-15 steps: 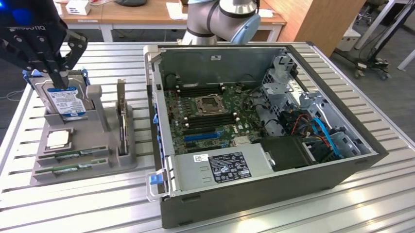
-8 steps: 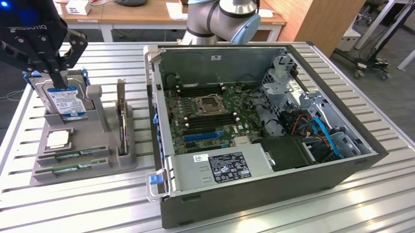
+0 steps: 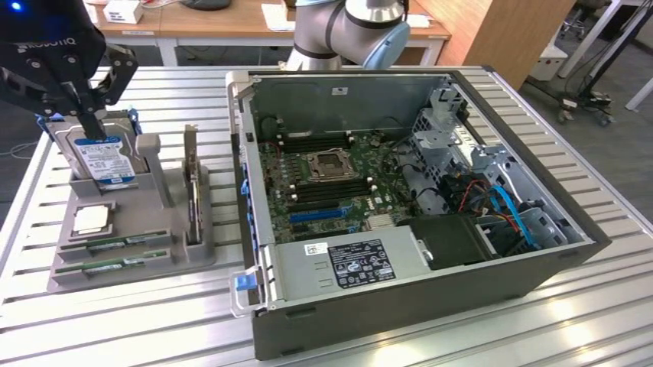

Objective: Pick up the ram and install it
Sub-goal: 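Pick up the ram and move it above insertion slot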

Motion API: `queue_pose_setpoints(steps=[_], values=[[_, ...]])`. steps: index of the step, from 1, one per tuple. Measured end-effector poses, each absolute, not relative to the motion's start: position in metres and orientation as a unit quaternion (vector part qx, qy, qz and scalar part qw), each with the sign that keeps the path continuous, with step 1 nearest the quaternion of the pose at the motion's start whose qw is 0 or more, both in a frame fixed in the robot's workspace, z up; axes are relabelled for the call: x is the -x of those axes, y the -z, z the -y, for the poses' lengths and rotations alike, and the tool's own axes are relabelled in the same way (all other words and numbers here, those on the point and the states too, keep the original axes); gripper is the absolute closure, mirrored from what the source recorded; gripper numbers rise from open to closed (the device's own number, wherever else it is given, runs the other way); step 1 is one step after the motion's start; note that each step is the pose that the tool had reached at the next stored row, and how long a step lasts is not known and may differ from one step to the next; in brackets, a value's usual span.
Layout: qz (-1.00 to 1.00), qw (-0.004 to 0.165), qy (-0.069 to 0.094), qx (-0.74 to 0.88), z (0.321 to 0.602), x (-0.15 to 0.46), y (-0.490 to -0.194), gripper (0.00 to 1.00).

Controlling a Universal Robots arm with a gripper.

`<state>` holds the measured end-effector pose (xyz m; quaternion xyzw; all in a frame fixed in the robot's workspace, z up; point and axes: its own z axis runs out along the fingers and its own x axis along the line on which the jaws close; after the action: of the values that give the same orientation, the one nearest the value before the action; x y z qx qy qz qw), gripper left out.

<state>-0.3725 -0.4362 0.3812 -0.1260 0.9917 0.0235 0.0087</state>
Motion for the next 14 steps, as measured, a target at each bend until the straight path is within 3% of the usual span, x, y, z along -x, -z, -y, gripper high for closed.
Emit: queue_pose_setpoints(steps=[14], values=[[-0.968,0.006,-0.024,0.249,0.4362,0.3725,-0.3809,0.9]])
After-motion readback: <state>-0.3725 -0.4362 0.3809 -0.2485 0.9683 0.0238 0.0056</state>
